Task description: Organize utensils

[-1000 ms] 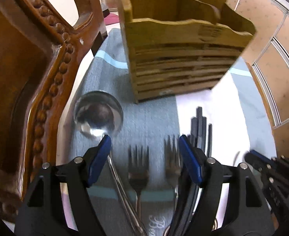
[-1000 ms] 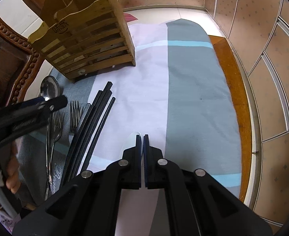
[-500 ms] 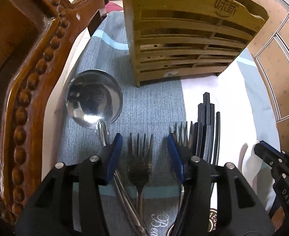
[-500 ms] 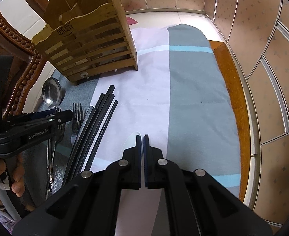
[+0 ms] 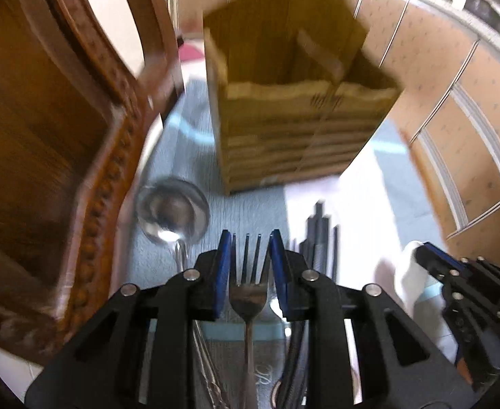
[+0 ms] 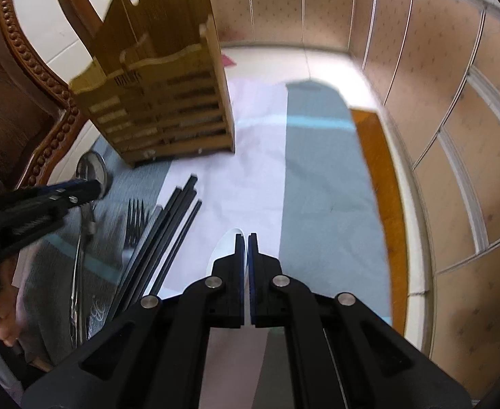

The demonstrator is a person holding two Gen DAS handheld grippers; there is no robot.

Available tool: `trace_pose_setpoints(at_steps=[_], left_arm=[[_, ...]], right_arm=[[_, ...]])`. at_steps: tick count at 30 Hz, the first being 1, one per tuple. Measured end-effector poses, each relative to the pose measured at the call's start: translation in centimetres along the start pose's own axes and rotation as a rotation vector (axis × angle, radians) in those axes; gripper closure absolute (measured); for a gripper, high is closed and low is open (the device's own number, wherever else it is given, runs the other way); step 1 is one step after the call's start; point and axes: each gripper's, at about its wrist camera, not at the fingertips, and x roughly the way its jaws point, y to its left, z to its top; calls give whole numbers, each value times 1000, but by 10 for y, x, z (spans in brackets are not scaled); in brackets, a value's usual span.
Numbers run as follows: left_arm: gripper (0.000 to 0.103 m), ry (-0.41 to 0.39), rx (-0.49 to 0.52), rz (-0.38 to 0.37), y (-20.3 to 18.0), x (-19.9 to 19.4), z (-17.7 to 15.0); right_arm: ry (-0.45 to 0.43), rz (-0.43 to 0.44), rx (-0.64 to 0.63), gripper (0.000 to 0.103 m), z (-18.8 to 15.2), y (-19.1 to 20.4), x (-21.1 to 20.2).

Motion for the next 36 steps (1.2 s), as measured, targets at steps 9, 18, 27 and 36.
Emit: trace_pose_setpoints(at_steps=[9, 18, 27, 36], left_arm=[[80, -191, 31, 32, -22, -62, 3], [85, -272, 31, 32, -23, -115, 21], [100, -261, 36, 27, -24, -132, 22], [100, -266, 71, 67, -27, -143, 25]], right_arm=[[-235, -131, -101, 100, 13, 19, -49], [-358, -177, -109, 100, 58, 19, -86], [-395, -197, -105, 100, 68, 13, -93], [-392, -227, -115, 100, 63, 14, -89]])
